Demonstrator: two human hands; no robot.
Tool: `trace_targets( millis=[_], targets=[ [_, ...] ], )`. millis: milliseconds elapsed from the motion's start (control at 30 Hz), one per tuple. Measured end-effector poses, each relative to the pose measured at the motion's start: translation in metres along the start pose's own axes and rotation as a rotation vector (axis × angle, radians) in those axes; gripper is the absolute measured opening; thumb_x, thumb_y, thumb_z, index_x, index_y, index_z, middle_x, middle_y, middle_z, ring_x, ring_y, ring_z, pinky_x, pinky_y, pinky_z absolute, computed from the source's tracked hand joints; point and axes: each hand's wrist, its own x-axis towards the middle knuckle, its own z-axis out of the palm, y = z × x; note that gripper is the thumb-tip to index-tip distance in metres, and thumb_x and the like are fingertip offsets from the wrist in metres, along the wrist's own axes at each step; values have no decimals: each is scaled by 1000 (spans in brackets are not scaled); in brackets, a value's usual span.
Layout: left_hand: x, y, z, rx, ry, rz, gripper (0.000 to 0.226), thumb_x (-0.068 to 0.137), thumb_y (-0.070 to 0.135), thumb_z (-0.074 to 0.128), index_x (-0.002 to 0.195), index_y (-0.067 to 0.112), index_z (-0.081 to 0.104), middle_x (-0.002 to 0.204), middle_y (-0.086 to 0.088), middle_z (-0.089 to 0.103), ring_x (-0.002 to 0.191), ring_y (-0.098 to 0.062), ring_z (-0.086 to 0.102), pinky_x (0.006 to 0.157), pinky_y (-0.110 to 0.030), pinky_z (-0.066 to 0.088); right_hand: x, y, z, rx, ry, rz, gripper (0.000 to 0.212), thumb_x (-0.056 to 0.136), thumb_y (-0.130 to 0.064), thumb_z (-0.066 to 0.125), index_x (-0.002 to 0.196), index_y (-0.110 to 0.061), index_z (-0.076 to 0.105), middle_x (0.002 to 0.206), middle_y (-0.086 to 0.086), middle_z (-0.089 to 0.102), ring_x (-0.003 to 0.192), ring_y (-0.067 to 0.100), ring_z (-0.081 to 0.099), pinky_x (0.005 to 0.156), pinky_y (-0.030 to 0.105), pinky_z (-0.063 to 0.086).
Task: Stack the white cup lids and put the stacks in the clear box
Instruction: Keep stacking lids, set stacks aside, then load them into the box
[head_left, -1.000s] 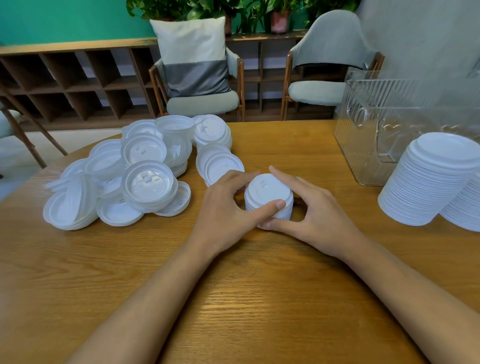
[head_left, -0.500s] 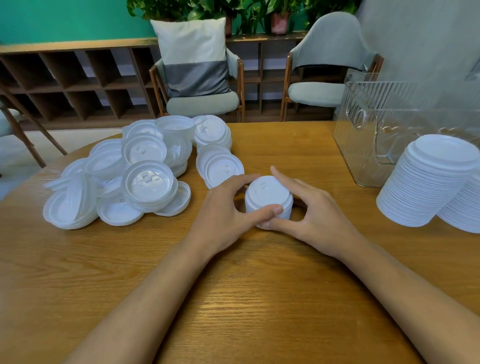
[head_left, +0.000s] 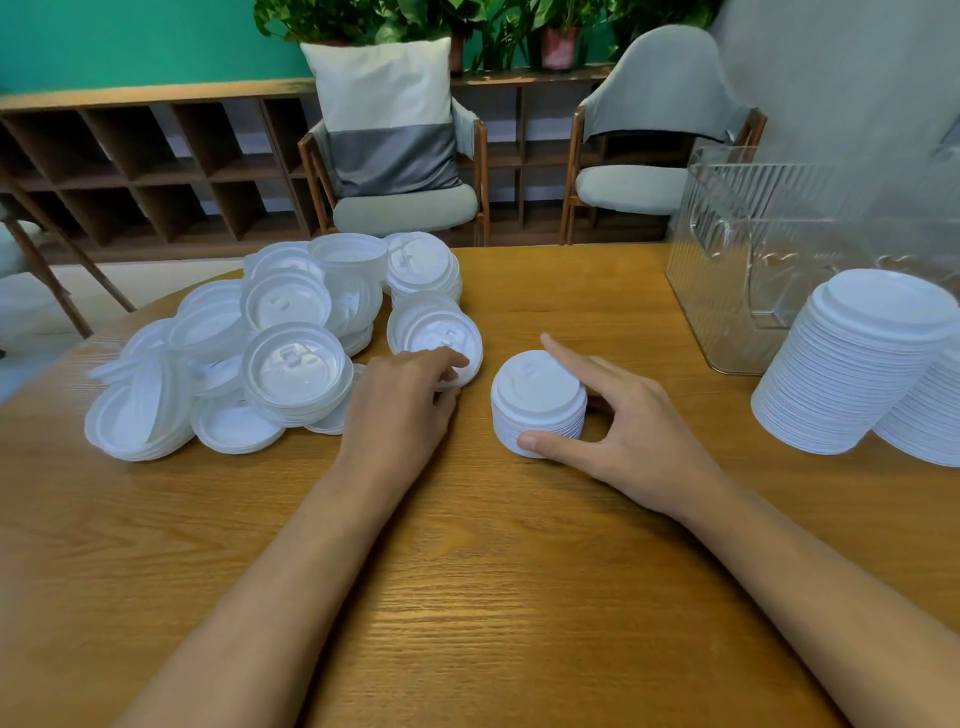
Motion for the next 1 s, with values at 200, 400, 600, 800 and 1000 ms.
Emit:
trace_targets(
  millis=[200,400,600,800,1000],
  targets=[
    [0,0,-1,-22,14,22,29,81,0,83,105,16,77,89,2,72,83,-21,69,74,-47,57,0,0,-1,2,-1,-3,97,75,-60,83,158,-43,38,131,-37,50,124,-22,41,97,-3,29],
    [0,11,-5,-195,157,12,18,84,12,85,98,14,74,89,5,65,82,-10,58,75,-31,50,-1,-2,-1,-2,5,-19,97,74,-62,82,158,-39,40,139,-31,51,129,-18,41,99,-2,29],
    [-1,29,-17,-583,258,-210,26,97,14,74,120,24,70,114,10,70,102,-6,66,82,-16,55,-1,-2,2,-4,29,-44,89,79,-55,81,157,-29,45,141,-24,53,132,-12,44,103,2,30],
    [2,36,-25,-1090,17,-407,45,97,8,72,138,26,67,93,-4,63,95,-20,75,84,-36,64,0,-2,1,18,26,-14,98,79,-56,84,160,-46,30,140,-35,47,134,-15,41,111,17,38],
    [0,37,-18,-899,-23,-331,31,96,15,75,126,24,73,80,-7,67,76,-14,67,72,-22,55,0,-5,1,48,19,-33,101,80,-52,86,160,-53,23,147,-28,49,138,-9,43,116,36,44]
  ],
)
